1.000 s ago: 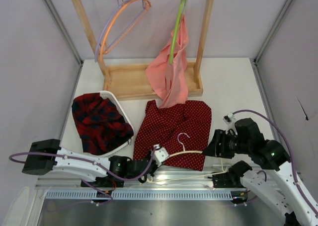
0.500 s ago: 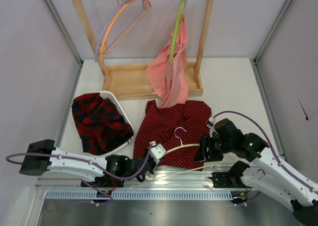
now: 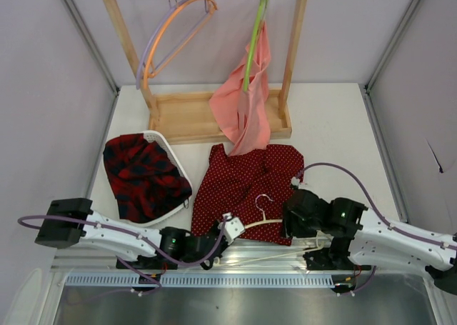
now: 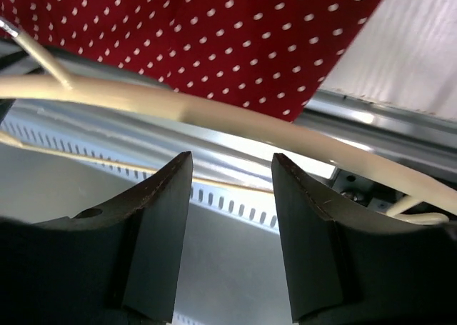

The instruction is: Place the skirt on the hanger

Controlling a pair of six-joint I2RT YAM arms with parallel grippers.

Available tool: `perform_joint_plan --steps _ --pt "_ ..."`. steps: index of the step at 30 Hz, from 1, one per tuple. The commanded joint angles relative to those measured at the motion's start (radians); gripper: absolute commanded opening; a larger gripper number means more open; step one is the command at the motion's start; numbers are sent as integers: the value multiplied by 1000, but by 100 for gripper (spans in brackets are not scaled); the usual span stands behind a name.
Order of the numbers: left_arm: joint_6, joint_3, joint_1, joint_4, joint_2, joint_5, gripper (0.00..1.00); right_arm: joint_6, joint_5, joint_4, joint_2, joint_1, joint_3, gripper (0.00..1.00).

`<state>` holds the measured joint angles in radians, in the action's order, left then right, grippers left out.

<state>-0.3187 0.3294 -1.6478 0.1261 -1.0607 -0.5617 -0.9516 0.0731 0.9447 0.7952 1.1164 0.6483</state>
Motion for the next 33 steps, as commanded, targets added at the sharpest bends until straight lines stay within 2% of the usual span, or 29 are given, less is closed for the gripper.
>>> perform_joint_plan --steps 1,9,18,22,25,27,28,29,32,33 --pt "-40 48 -23 78 -18 -32 0 -87 139 13 -66 6 -53 54" --pt "-100 33 -21 101 -9 -107 0 -105 136 -86 -79 8 -167 59" --pt "-74 45 -33 106 -57 -63 0 -118 119 -181 -24 11 -214 66" --pt "-69 59 -44 99 -81 -55 0 -127 105 -246 -10 11 -248 64" --pt "-72 66 -44 90 -90 -66 0 -133 96 -287 15 16 -265 57" --pt "-85 65 -44 84 -87 -84 0 -130 96 -299 32 19 -262 47" --pt "-91 63 -44 81 -84 -93 0 -128 97 -299 35 17 -257 41" --pt "-103 60 -44 76 -78 -115 0 -127 102 -299 36 17 -253 26" --pt "-128 51 -44 53 -65 -156 0 -139 120 -276 22 17 -204 0" --pt "-135 46 -44 43 -56 -187 0 -141 122 -262 6 19 -187 0"
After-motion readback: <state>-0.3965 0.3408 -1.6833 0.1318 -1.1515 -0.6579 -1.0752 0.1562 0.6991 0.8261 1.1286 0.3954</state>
